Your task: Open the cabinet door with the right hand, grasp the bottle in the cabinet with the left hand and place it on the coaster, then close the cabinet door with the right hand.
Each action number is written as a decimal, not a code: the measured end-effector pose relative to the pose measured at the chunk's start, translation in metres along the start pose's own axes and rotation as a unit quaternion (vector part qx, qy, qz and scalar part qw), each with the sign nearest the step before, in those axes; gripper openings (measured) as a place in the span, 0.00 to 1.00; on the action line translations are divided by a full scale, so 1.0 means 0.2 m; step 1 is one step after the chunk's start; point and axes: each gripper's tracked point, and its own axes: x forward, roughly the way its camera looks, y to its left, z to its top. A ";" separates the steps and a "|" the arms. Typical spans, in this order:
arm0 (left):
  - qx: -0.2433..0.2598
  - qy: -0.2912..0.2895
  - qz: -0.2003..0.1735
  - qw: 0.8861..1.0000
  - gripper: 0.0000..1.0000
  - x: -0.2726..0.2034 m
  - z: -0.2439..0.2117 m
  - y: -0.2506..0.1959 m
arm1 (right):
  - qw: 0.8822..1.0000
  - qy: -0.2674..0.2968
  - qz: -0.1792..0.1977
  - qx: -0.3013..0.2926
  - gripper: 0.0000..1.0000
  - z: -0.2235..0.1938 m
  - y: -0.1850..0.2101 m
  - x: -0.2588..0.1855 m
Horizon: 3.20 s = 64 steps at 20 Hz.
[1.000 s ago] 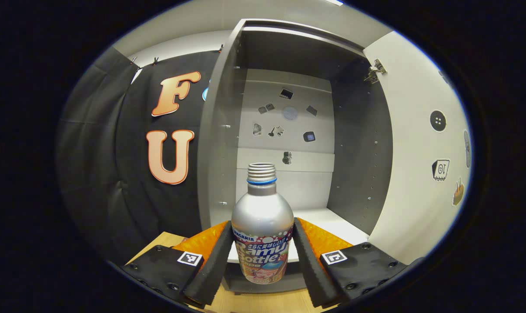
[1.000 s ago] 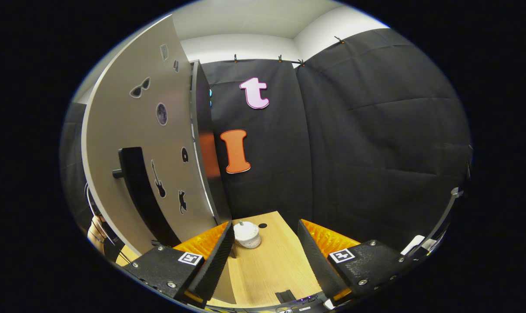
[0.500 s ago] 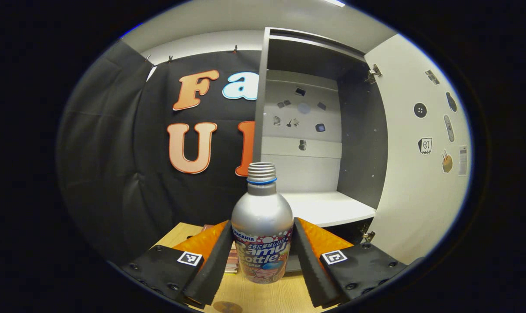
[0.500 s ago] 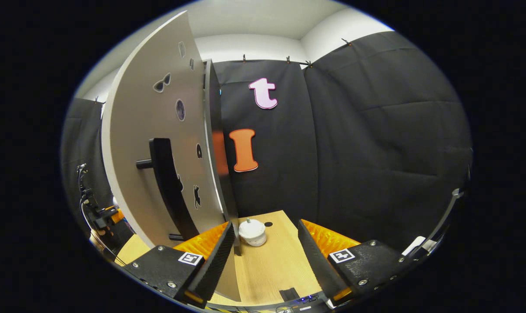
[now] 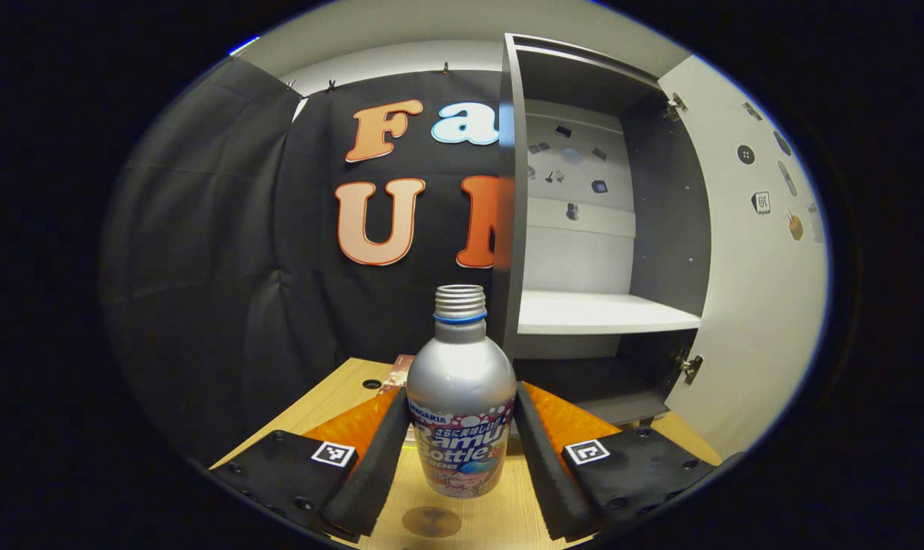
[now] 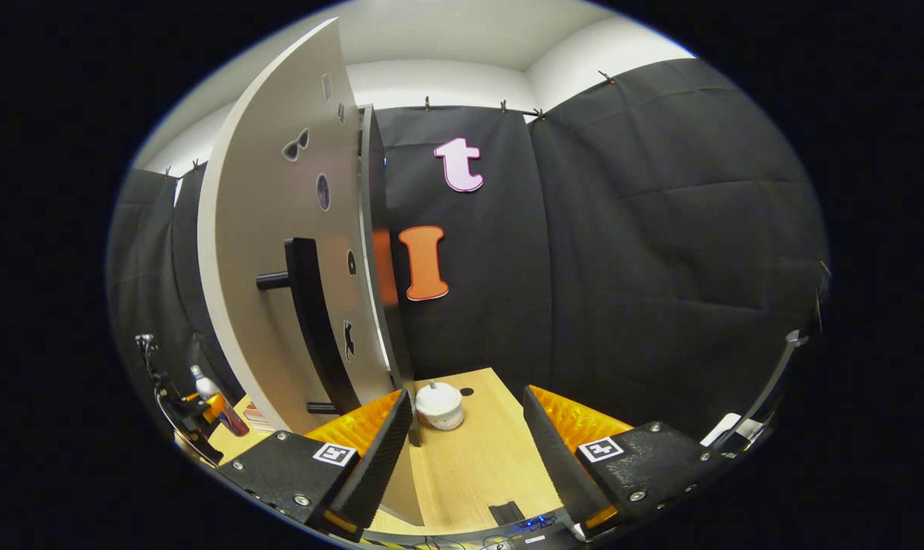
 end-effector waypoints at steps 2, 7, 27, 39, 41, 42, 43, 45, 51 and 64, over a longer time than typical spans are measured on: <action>0.004 0.017 0.004 1.000 0.85 0.00 -0.15 0.02 | 1.000 0.001 -0.009 0.005 0.90 0.00 0.00 -0.01; 0.012 0.046 0.021 0.999 0.85 0.02 -0.40 0.11 | 0.999 0.011 -0.033 0.007 0.90 -0.02 -0.04 -0.04; 0.002 0.069 0.049 0.996 0.85 0.16 -0.85 0.26 | 0.996 0.050 -0.072 0.007 0.90 -0.07 -0.07 -0.10; 0.004 0.088 0.054 0.995 0.88 0.05 -0.87 0.23 | 0.996 0.057 -0.072 0.020 0.90 -0.08 -0.06 -0.10; 0.007 0.104 0.055 0.993 0.90 0.05 -0.89 0.22 | 0.996 0.058 -0.071 0.018 0.90 -0.08 -0.07 -0.10; 0.007 0.107 0.057 0.993 0.95 0.05 -0.89 0.23 | 0.996 0.058 -0.070 0.018 0.90 -0.08 -0.07 -0.10; 0.007 0.106 0.057 0.993 0.98 0.03 -0.88 0.23 | 0.996 0.058 -0.069 0.018 0.90 -0.08 -0.07 -0.10; 0.007 0.104 0.057 0.993 0.97 0.01 -0.87 0.22 | 0.996 0.057 -0.068 0.017 0.90 -0.07 -0.07 -0.10; 0.012 0.091 0.054 0.994 0.97 -0.12 -0.72 0.19 | 0.997 0.048 -0.055 0.013 0.90 -0.05 -0.06 -0.07; 0.024 0.051 0.037 0.998 0.97 -0.47 0.12 0.19 | 1.000 0.026 0.011 -0.014 0.96 0.00 0.01 0.01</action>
